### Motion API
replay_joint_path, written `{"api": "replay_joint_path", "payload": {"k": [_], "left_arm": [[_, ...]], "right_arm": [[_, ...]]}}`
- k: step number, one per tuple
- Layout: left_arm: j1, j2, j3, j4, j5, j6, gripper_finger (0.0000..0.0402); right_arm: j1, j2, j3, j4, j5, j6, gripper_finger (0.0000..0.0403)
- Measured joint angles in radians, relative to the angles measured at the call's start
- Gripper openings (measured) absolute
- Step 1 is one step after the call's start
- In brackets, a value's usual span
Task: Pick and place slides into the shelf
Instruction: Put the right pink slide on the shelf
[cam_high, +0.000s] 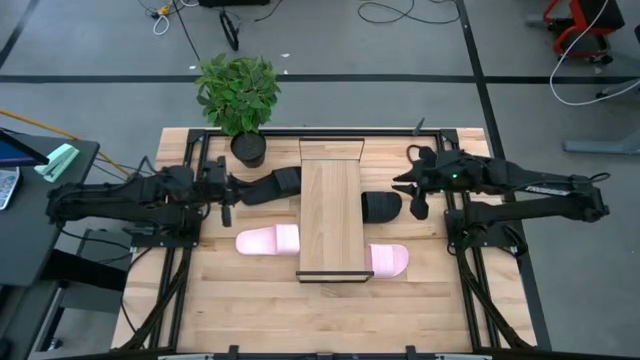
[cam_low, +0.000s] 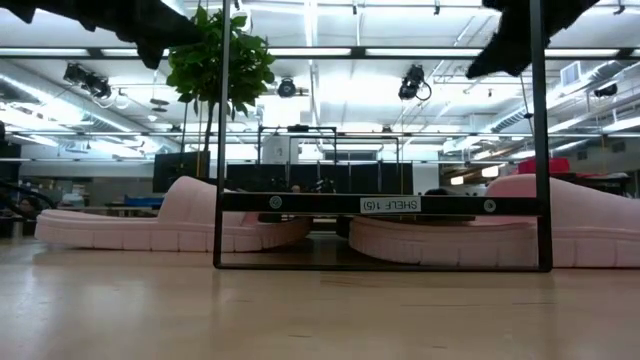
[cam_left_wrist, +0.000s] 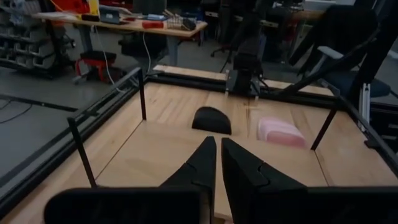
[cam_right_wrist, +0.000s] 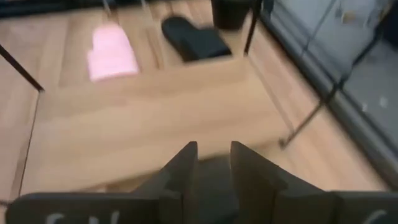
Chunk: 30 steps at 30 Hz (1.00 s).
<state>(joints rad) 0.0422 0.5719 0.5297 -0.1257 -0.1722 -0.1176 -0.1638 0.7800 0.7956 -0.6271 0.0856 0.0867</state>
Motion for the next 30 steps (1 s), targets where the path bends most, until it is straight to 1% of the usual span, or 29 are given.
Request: {"api": "replay_joint_path", "payload": {"k": [4, 10, 12, 14, 19, 24, 26, 30], "left_arm": [[0.000, 0.021, 0.000, -0.002, 0.000, -0.030, 0.0038], [0.000, 0.037, 0.000, -0.064, 0.000, -0.028, 0.0038], [0.000, 0.042, 0.000, -0.084, 0.000, -0.009, 0.0035], [0.000, 0.051, 0.000, -0.091, 0.000, 0.027, 0.0031], [0.000, 0.064, 0.001, -0.112, 0.000, 0.051, 0.0023], [0.000, 0.071, 0.001, -0.195, 0.000, 0.051, 0.0027], [0.000, 0.071, 0.000, -0.197, 0.000, 0.051, 0.0030], [0.000, 0.070, 0.000, -0.200, 0.000, 0.051, 0.0034]], "right_arm": [[0.002, 0.018, 0.000, -0.083, -0.010, 0.091, 0.0103], [0.030, 0.019, 0.000, -0.289, -0.016, 0.287, 0.0101], [0.047, 0.019, 0.000, -0.345, -0.016, 0.348, 0.0102], [0.064, 0.017, -0.010, -0.363, -0.016, 0.399, 0.0103], [0.114, 0.016, -0.081, -0.364, -0.016, 0.521, 0.0103], [0.163, 0.016, -0.217, -0.328, -0.022, 0.659, 0.0105], [0.177, 0.017, -0.282, -0.271, -0.054, 0.709, 0.0105], [0.192, 0.017, -0.387, -0.127, -0.157, 0.789, 0.0105]]}}
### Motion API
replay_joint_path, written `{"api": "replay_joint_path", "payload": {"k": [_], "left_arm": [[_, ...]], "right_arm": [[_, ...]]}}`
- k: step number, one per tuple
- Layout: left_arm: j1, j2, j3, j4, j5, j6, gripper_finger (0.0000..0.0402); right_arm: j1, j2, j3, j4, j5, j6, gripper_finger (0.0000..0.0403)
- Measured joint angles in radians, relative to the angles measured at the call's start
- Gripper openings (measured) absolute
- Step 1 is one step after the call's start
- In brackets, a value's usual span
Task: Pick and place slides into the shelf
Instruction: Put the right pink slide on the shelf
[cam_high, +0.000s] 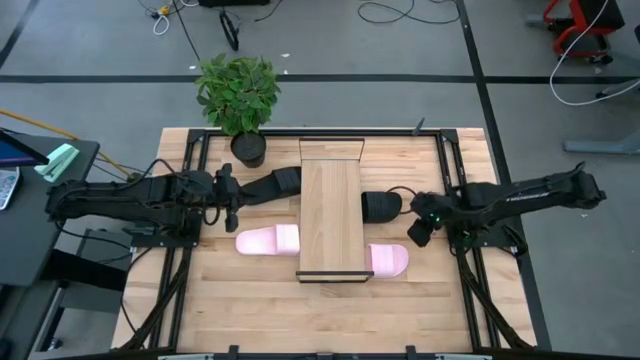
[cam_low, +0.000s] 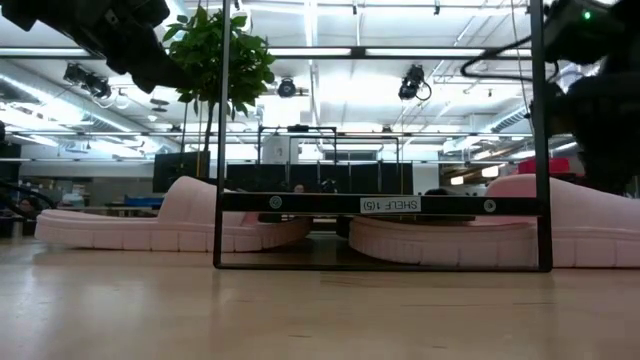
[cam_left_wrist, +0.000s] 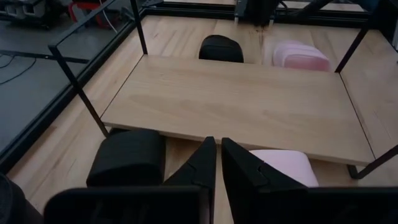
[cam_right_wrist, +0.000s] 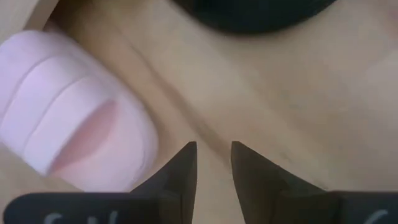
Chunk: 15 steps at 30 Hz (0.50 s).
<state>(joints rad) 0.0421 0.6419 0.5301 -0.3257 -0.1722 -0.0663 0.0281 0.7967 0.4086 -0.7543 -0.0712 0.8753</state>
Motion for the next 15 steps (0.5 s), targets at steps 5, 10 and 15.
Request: {"api": "replay_joint_path", "payload": {"k": [5, 10, 15], "left_arm": [[0.000, 0.000, 0.000, 0.000, 0.000, 0.000, 0.0028], [0.000, 0.000, 0.000, -0.002, 0.000, 0.000, 0.0019], [0.000, 0.000, 0.000, -0.002, 0.000, 0.000, 0.0021]], "right_arm": [[0.002, 0.000, -0.056, 0.085, -0.093, 0.075, 0.0105], [0.002, -0.001, -0.057, 0.093, -0.162, 0.111, 0.0107], [0.001, -0.001, -0.057, 0.094, -0.174, 0.121, 0.0128]]}}
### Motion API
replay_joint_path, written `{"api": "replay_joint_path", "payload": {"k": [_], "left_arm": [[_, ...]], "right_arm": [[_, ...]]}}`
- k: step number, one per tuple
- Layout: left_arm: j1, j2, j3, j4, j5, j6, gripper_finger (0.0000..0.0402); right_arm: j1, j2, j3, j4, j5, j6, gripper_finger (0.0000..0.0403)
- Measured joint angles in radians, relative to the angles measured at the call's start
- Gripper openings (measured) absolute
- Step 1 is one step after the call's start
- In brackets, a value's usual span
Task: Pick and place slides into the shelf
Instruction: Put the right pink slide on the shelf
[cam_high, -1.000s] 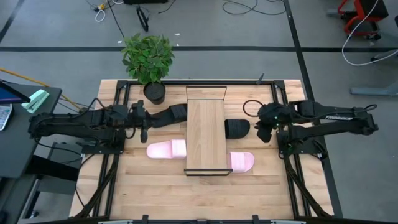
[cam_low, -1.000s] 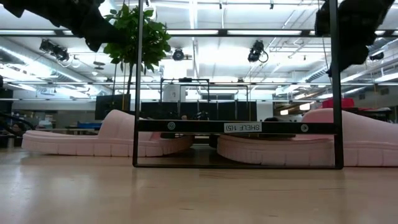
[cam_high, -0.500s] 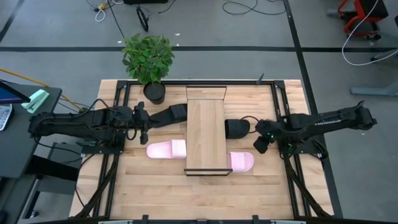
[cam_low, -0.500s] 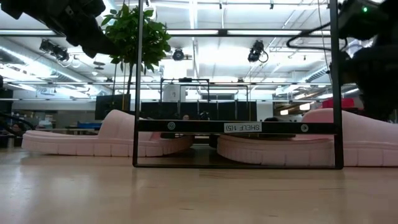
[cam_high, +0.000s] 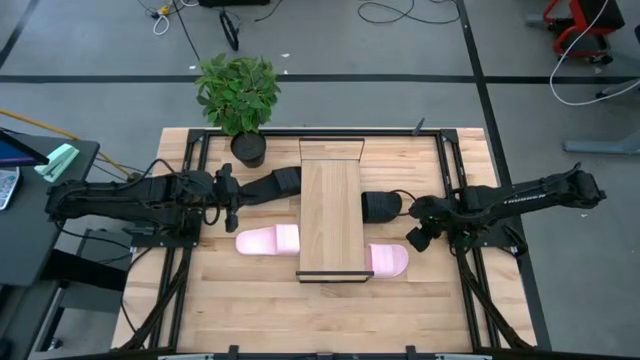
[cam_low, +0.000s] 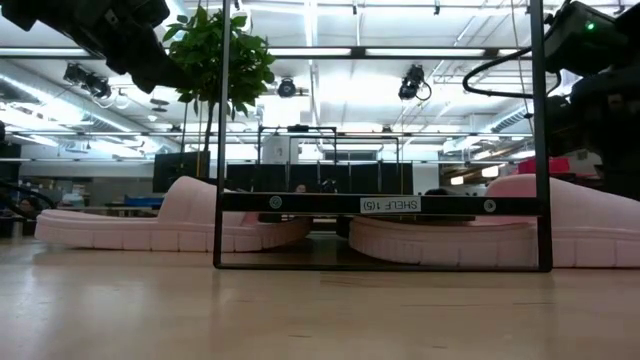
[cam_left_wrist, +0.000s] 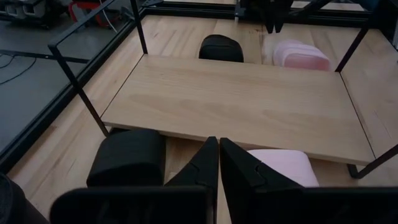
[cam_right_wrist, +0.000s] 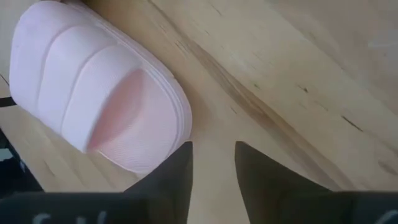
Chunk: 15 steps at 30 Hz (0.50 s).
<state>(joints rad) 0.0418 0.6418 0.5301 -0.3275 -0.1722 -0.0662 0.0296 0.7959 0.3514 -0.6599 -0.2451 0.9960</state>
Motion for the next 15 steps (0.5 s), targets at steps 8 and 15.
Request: {"api": "replay_joint_path", "payload": {"k": [8, 15], "left_arm": [[0.000, 0.000, 0.000, 0.000, 0.000, 0.000, 0.0029], [0.000, 0.000, 0.000, -0.002, 0.000, 0.000, 0.0018]], "right_arm": [[0.000, 0.000, 0.000, 0.005, -0.005, 0.067, 0.0185], [0.000, 0.002, 0.000, 0.043, -0.009, 0.108, 0.0207]]}}
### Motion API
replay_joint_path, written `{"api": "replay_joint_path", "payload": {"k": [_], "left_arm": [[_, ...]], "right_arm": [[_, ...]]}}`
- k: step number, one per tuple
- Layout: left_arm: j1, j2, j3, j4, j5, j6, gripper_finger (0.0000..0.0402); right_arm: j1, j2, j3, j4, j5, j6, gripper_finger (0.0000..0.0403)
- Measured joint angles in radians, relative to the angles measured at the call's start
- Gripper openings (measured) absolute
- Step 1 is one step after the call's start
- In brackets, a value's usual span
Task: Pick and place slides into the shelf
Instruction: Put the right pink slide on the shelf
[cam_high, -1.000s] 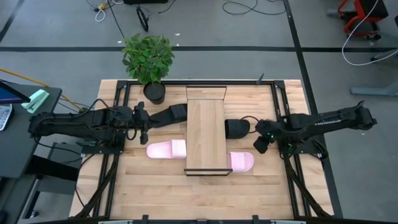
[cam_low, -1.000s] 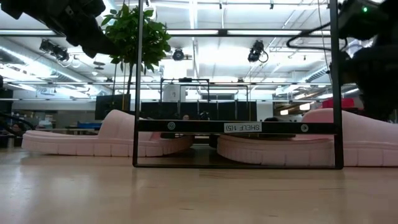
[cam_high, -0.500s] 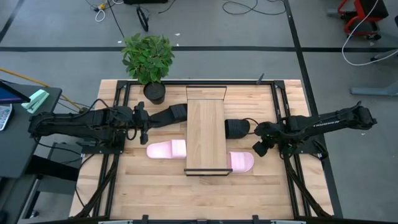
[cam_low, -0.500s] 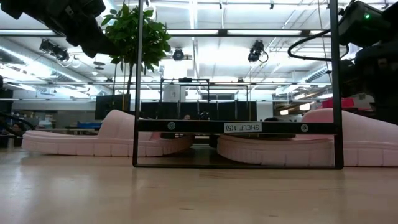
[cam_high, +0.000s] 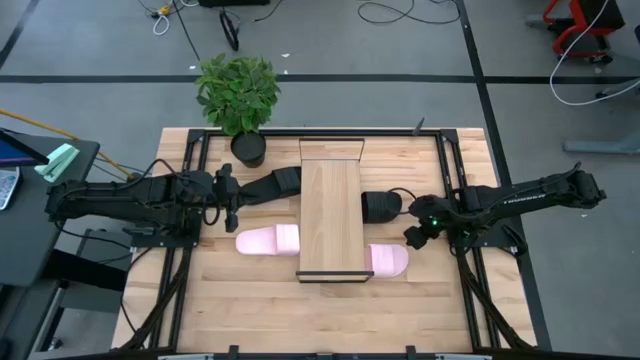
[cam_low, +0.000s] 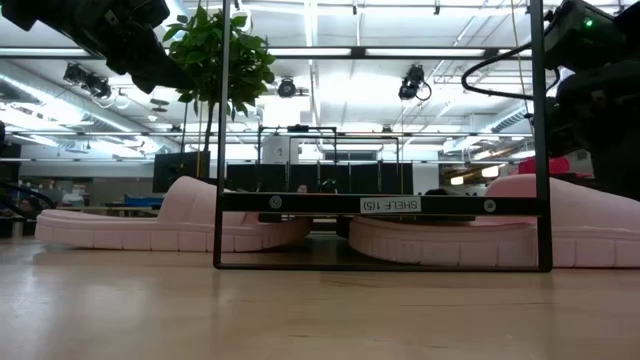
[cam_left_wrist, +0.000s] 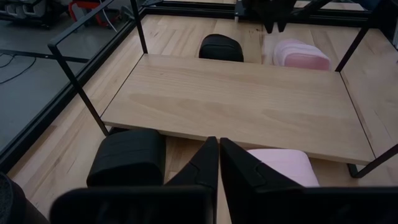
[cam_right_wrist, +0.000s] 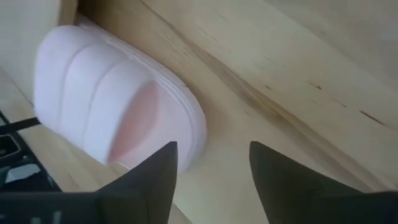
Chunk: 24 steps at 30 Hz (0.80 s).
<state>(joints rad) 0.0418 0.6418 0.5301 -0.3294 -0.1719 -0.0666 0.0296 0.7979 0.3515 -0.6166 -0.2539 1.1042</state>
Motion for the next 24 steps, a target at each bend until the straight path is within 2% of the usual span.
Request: {"api": "replay_joint_path", "payload": {"k": [7, 14, 20, 24], "left_arm": [[0.000, 0.000, 0.000, -0.016, 0.000, 0.000, 0.0022], [0.000, 0.000, 0.000, -0.039, 0.000, 0.000, 0.0029], [0.000, 0.000, 0.000, -0.039, 0.000, -0.001, 0.0019], [0.000, 0.000, 0.000, -0.040, 0.000, -0.001, 0.0017]], "right_arm": [[0.001, 0.000, -0.022, 0.037, -0.011, 0.034, 0.0201], [0.060, 0.000, -0.106, 0.171, -0.030, 0.124, 0.0199], [0.096, 0.000, -0.162, 0.315, -0.033, 0.200, 0.0198], [0.113, 0.000, -0.199, 0.353, -0.028, 0.231, 0.0197]]}}
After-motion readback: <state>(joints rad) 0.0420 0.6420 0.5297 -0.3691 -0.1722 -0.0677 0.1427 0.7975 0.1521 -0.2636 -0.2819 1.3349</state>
